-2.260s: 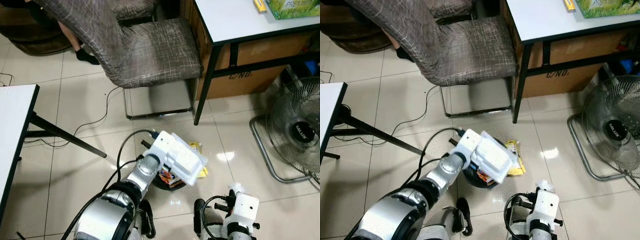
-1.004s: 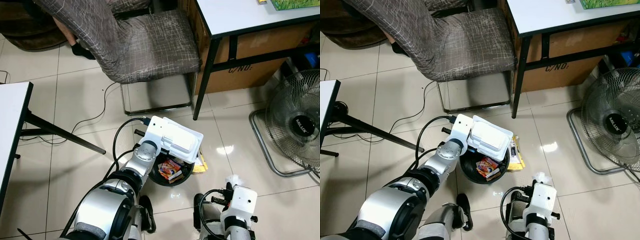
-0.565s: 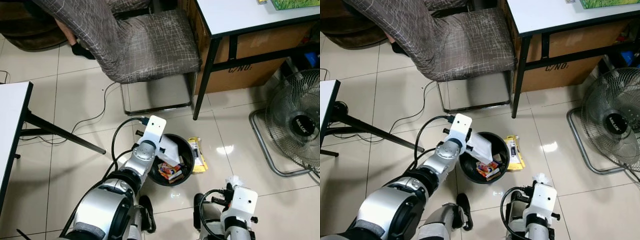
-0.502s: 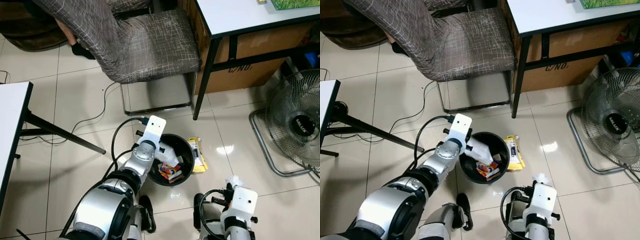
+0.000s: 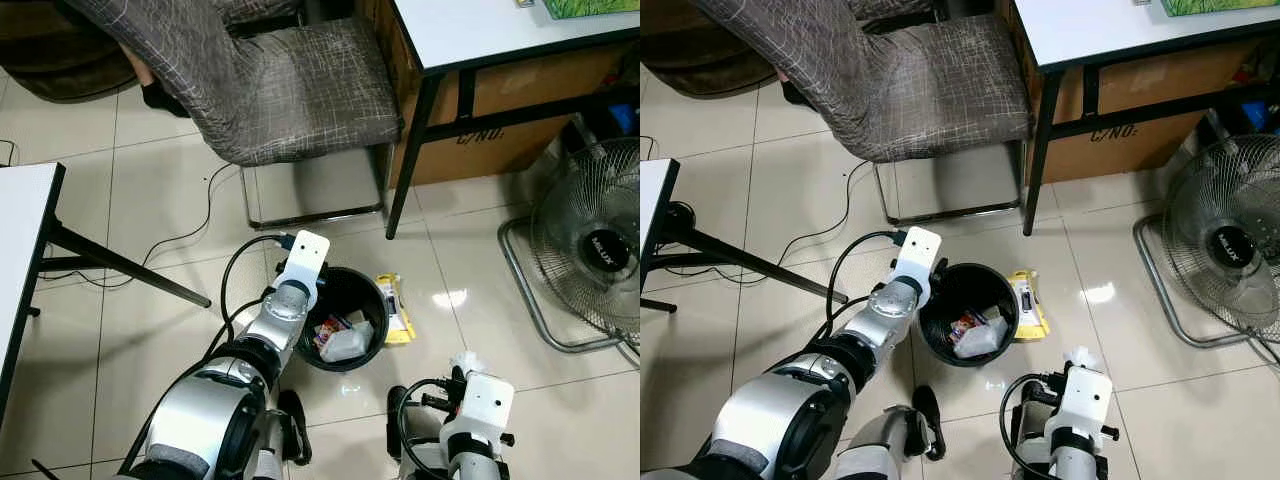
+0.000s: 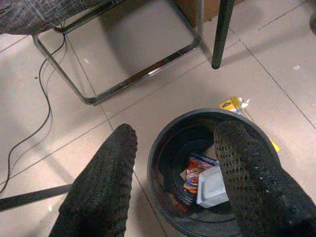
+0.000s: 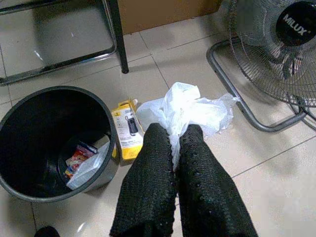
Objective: Picking trash to rubbish bin
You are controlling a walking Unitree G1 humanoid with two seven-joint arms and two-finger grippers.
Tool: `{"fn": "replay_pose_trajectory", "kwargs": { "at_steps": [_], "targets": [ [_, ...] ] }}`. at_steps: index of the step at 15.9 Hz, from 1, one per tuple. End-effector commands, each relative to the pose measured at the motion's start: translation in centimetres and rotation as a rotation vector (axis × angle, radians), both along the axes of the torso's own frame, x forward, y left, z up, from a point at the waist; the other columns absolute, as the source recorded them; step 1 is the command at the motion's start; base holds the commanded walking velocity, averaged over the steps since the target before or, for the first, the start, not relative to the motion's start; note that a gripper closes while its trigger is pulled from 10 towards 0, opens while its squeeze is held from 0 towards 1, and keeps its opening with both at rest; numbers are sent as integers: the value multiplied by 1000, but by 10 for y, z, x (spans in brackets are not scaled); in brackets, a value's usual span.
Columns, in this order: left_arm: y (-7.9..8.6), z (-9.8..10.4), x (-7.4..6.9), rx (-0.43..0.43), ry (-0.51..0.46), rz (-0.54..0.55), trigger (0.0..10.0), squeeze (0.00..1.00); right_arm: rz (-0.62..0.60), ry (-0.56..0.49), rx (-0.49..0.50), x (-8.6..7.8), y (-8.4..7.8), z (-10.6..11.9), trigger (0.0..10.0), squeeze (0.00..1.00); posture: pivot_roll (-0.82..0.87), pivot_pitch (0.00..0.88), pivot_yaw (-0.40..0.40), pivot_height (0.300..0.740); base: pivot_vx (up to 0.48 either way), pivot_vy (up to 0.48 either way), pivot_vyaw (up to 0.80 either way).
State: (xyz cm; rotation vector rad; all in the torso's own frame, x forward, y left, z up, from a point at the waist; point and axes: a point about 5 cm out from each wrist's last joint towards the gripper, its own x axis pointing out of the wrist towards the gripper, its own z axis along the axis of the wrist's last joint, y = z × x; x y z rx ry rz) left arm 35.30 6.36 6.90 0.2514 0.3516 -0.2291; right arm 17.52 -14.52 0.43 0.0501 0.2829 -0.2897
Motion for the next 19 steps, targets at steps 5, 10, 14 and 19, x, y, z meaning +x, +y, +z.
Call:
{"fn": "replay_pose_trajectory", "kwargs": {
  "at_steps": [5,10,14,19],
  "targets": [
    [20,-17,-8,4,62,-40,10000,1000,17,61,76,5,11,-13,10000,0,-171,320,99,740,0,0,0],
    [71,-29,-14,63,62,-26,10000,1000,41,72,37,25,-16,-17,10000,0,-59,320,74,740,0,0,0],
    [107,-39,-28,96,63,-57,10000,1000,96,72,16,48,-30,-16,10000,0,26,321,39,740,0,0,0],
    [146,-40,-45,70,45,-121,10000,1000,190,76,15,83,-43,-9,10000,0,154,357,20,740,0,0,0]
  ]
}}
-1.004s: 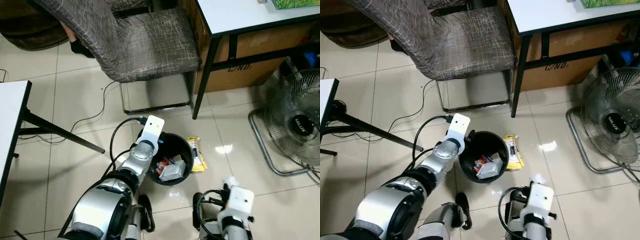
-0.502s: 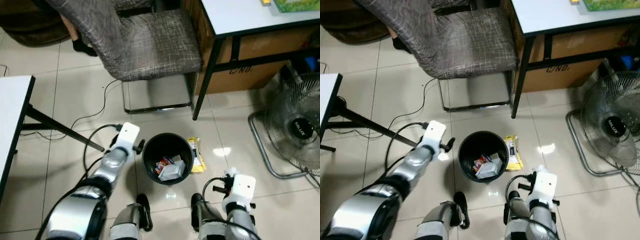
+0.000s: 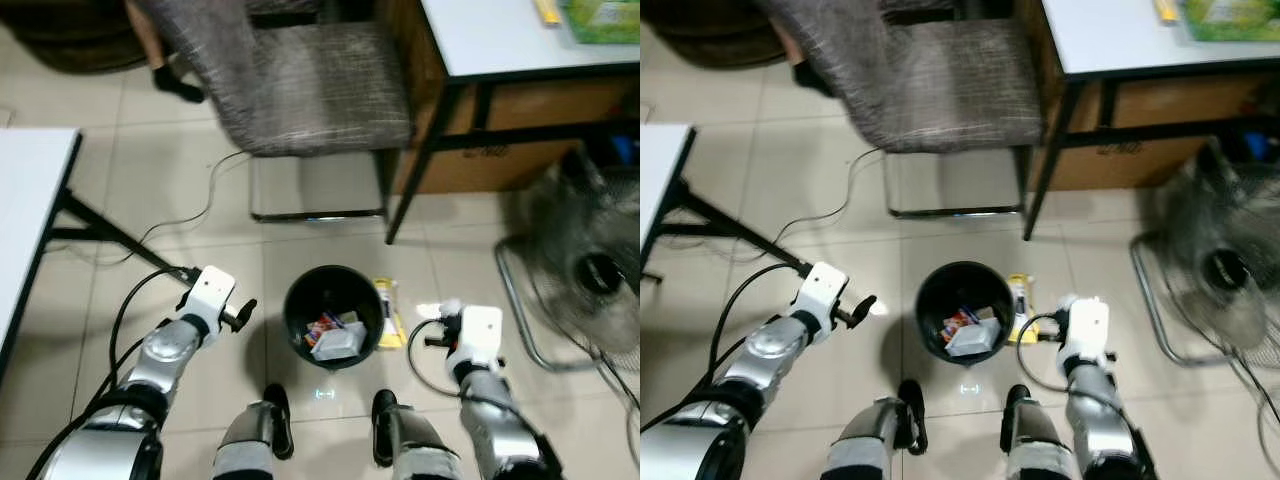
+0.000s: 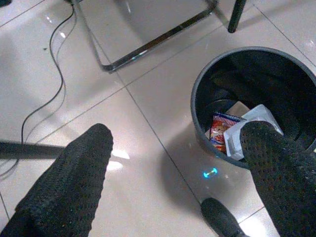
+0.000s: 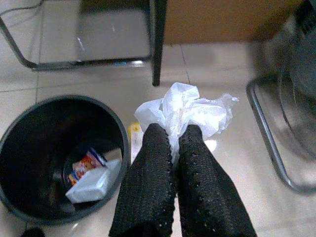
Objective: Picking trash to rubbish bin
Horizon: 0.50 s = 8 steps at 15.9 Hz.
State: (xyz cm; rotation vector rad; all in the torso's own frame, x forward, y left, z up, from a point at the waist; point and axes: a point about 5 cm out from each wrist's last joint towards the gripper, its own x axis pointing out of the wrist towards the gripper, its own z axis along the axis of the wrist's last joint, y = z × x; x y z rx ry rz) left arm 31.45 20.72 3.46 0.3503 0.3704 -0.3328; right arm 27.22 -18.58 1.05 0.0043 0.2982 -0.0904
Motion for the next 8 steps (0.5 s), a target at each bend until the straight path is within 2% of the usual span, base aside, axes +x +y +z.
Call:
{"fn": "replay_pose_trajectory", "kwargs": {
  "at_steps": [1,2,3,4,7,8],
  "targets": [
    [10,-5,-9,-1,7,-5,10000,1000,-1,73,36,-5,-4,-13,10000,0,196,369,18,740,0,0,0],
    [16,-4,-12,10,-6,5,10000,1000,18,86,45,2,-4,-11,10000,0,223,375,17,740,0,0,0],
    [20,-4,-14,7,-9,11,10000,820,47,95,49,9,-1,-9,10000,0,255,379,14,740,0,0,0],
    [22,-4,-15,4,-10,12,10000,0,62,97,51,13,1,-8,10000,0,268,382,14,740,0,0,0],
    [25,-3,-19,-8,-21,-7,10000,0,126,109,98,27,18,-2,10000,0,290,384,15,740,0,0,0],
    [26,-2,-19,-1,-28,-4,10000,267,146,118,131,30,26,-1,10000,0,290,384,15,740,0,0,0]
  ]
}}
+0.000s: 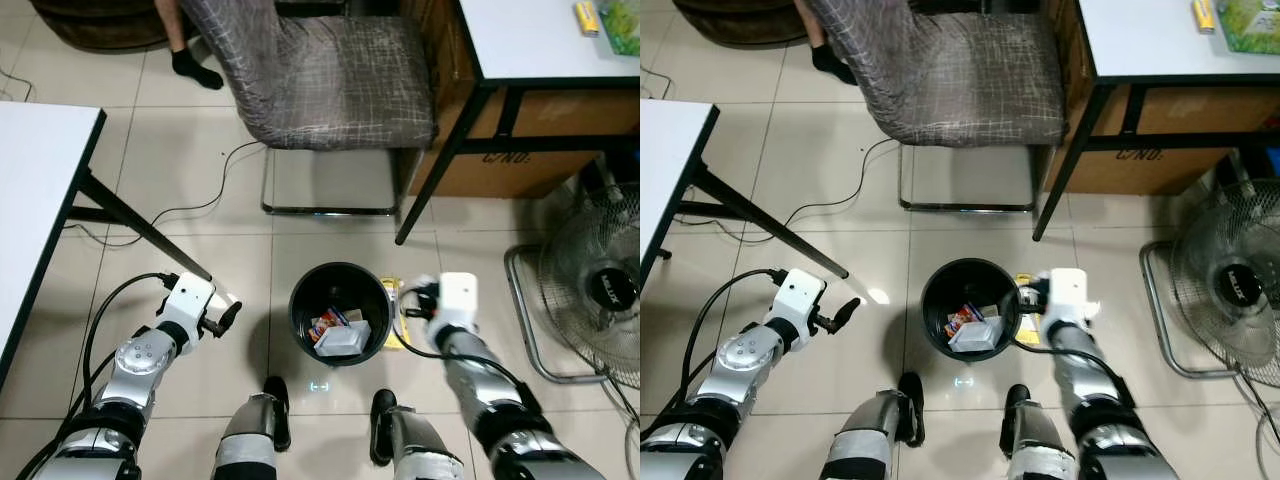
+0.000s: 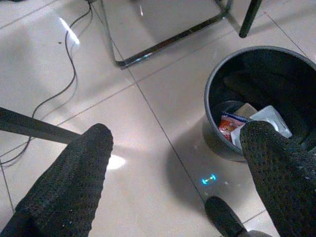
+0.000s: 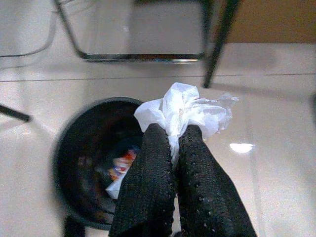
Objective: Picking trash to rubbish bin
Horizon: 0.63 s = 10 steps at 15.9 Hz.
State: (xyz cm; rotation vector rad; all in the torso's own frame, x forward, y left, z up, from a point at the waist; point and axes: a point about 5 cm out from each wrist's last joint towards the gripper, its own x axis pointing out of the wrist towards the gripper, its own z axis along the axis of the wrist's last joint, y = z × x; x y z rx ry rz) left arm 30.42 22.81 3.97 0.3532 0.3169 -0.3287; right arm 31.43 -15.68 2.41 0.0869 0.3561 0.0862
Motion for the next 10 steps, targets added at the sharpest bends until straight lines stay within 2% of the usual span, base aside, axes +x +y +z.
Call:
{"fn": "replay_pose_trajectory", "kwargs": {
  "at_steps": [1,2,3,5,8,10],
  "targets": [
    [6,-7,-9,8,23,1,10000,420,-3,73,37,-11,1,-15,10000,0,308,384,15,740,0,0,0],
    [8,-7,-10,15,24,2,10000,506,11,81,46,-10,6,-15,10000,0,308,384,15,740,0,0,0],
    [10,-7,-10,23,23,7,10000,537,41,82,66,-7,16,-13,10000,0,325,384,19,740,0,0,0],
    [12,-6,-11,28,22,12,10000,525,77,55,118,-1,29,-6,10000,0,325,384,19,740,0,0,0],
    [14,-5,-11,32,21,14,10000,522,98,36,148,2,36,-2,10000,0,334,386,23,740,0,0,0],
    [16,-4,-12,38,19,12,10000,522,136,23,205,3,43,1,10000,0,341,388,29,740,0,0,0]
  ]
}}
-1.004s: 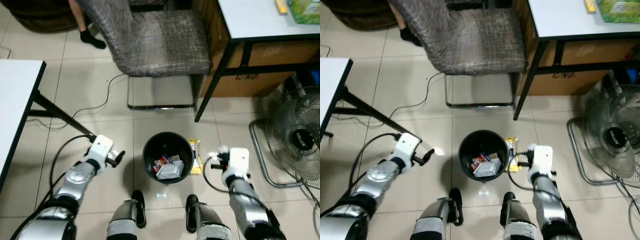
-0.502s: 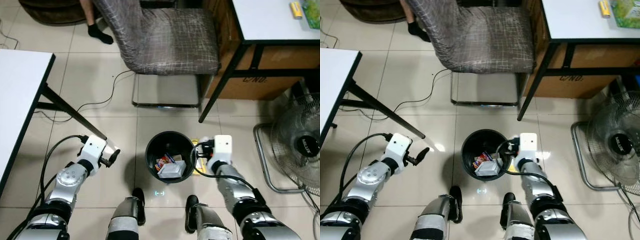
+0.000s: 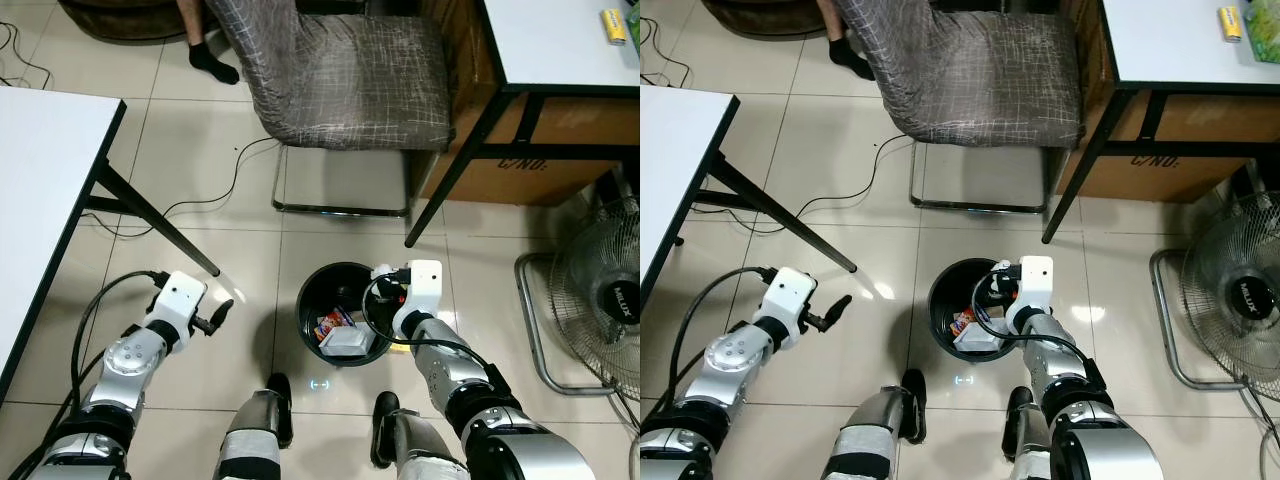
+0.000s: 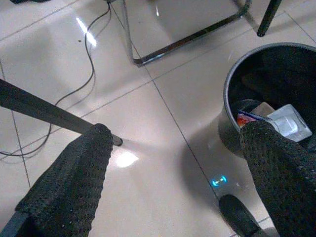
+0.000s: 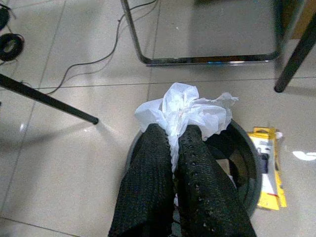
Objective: Picking trash to rubbish bin
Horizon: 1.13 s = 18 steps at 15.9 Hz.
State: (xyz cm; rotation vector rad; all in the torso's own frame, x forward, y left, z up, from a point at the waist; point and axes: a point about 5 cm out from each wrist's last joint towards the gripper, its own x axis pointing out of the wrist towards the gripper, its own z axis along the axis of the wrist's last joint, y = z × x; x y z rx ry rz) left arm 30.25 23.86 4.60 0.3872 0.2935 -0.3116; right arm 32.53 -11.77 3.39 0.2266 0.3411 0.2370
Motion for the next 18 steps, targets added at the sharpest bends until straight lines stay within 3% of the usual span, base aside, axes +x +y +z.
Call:
{"fn": "replay_pose_trajectory", "kwargs": {
  "at_steps": [1,6,8,16,17,18],
  "targets": [
    [8,-9,-10,12,50,5,10000,514,32,35,61,-8,6,-9,10000,0,343,392,29,740,0,0,0],
    [16,-6,-9,29,54,25,10000,502,43,69,67,-13,15,-15,10000,0,350,396,33,740,0,0,0],
    [14,-6,-9,31,52,21,10000,467,41,124,57,-24,16,-28,10000,0,354,400,35,740,0,0,0],
    [17,-4,-9,50,50,21,10000,455,3,172,19,-33,9,-40,10000,0,365,411,42,740,0,0,0],
    [17,-4,-9,51,50,21,10000,451,-8,171,14,-34,7,-40,10000,831,365,411,42,740,0,0,0],
    [18,-4,-9,53,51,21,10000,451,-28,170,6,-34,3,-41,10000,1000,367,413,45,740,0,0,0]
  ]
}}
